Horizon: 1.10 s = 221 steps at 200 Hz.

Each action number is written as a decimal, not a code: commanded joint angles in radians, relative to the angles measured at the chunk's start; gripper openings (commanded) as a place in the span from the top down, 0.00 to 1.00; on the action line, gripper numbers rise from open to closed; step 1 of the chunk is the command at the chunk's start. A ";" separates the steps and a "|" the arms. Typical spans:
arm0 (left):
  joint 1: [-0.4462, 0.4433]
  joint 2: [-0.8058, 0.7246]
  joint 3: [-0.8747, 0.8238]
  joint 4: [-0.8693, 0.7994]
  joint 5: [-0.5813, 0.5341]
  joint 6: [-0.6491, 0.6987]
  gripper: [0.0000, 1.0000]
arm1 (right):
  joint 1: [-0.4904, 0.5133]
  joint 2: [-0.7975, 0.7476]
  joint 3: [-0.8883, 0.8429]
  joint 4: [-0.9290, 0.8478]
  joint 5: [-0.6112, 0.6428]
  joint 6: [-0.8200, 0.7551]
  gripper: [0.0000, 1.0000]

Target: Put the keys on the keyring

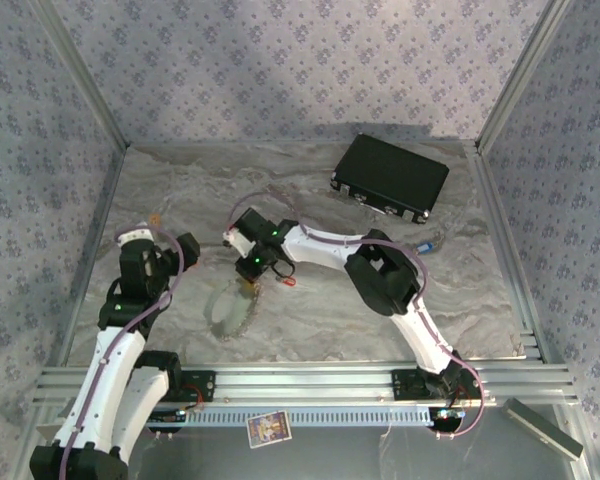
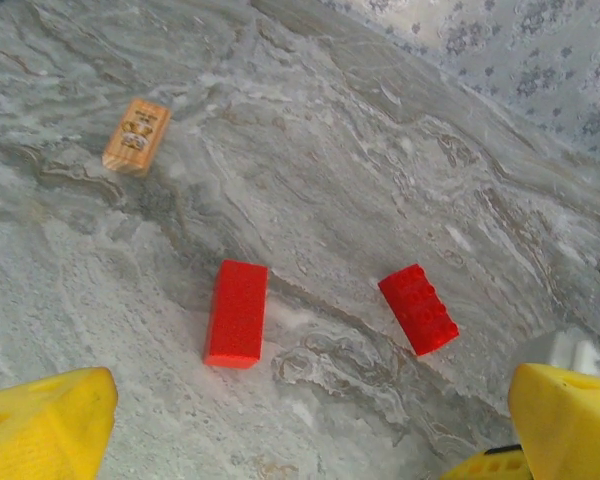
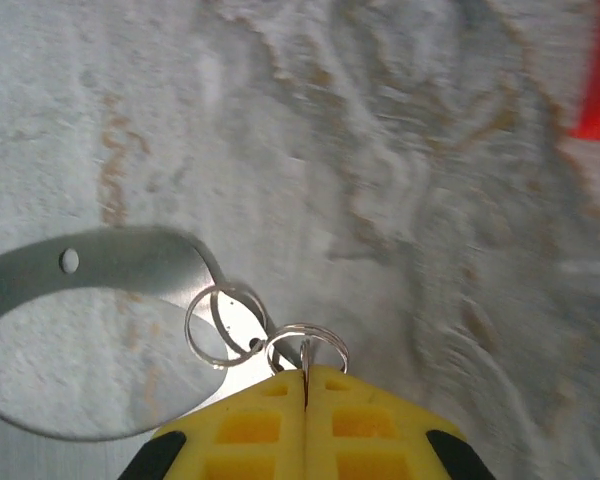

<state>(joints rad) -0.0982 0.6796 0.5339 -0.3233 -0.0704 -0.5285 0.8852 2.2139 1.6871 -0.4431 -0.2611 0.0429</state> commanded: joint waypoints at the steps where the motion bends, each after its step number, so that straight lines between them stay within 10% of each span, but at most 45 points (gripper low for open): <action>1: 0.005 0.016 0.033 -0.050 0.058 -0.013 0.00 | -0.048 -0.033 -0.013 -0.025 0.010 -0.032 1.00; 31: 0.004 0.049 0.064 -0.149 0.137 -0.049 0.00 | -0.076 -0.018 -0.003 -0.009 -0.006 -0.040 0.97; 83: 0.004 0.059 0.047 -0.303 0.240 -0.106 0.02 | -0.126 -0.097 -0.079 0.103 -0.037 0.080 0.56; 221: -0.499 0.129 0.023 -0.490 0.097 -0.607 0.17 | -0.179 -0.531 -0.458 0.255 0.121 0.195 0.54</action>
<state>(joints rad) -0.5076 0.7891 0.5732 -0.7509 0.0746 -0.9718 0.7109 1.7256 1.2751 -0.2192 -0.1787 0.1997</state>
